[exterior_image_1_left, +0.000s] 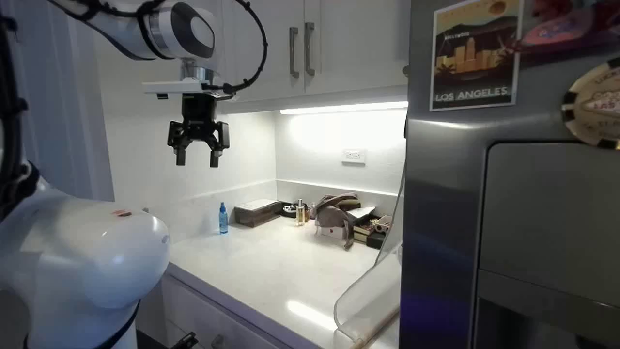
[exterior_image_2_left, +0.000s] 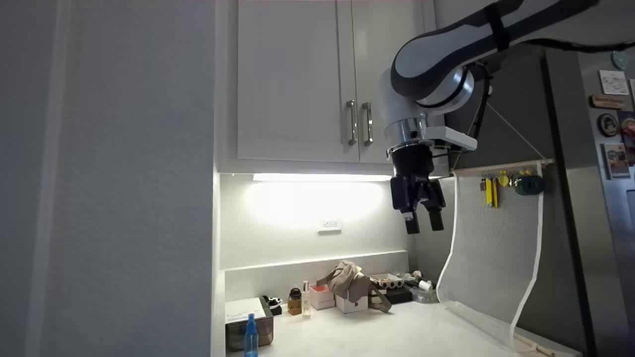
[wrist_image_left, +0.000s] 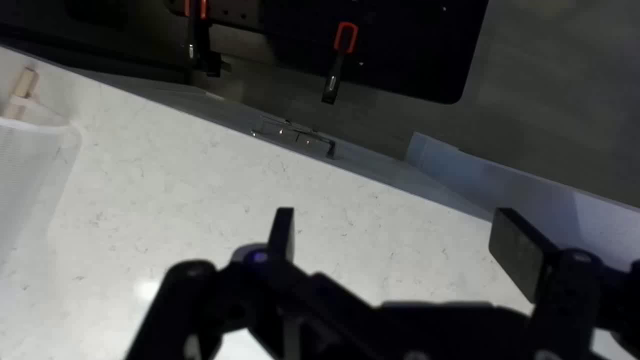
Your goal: Take the net from the fridge and put it on the countertop
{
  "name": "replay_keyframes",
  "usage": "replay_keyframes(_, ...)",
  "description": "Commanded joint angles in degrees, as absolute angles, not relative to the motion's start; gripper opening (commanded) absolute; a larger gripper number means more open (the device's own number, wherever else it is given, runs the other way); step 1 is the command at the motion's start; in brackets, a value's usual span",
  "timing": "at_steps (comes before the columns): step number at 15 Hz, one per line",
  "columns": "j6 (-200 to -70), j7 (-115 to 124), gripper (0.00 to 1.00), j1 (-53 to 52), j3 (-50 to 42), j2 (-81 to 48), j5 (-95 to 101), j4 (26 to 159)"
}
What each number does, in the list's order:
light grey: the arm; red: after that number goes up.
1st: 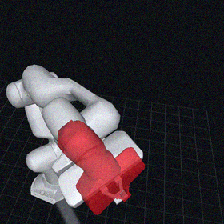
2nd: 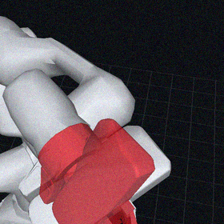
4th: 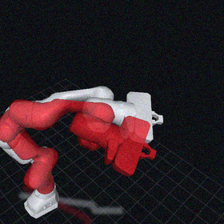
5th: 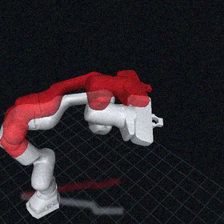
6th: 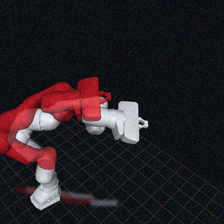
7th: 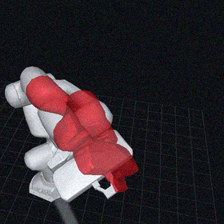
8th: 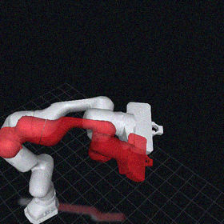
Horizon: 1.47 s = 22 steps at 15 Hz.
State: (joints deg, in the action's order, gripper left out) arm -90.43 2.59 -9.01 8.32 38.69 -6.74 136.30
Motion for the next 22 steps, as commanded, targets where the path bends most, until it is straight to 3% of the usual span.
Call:
replay_keyframes(1,-90.3,2.5,1.0,-8.8,8.5,38.7,-6.8,136.2)
replay_keyframes(15,-90.3,2.5,1.0,-8.8,8.5,38.7,-6.8,136.2)
replay_keyframes(22,-101.7,10.1,1.0,-4.5,7.7,44.9,-6.6,137.5)
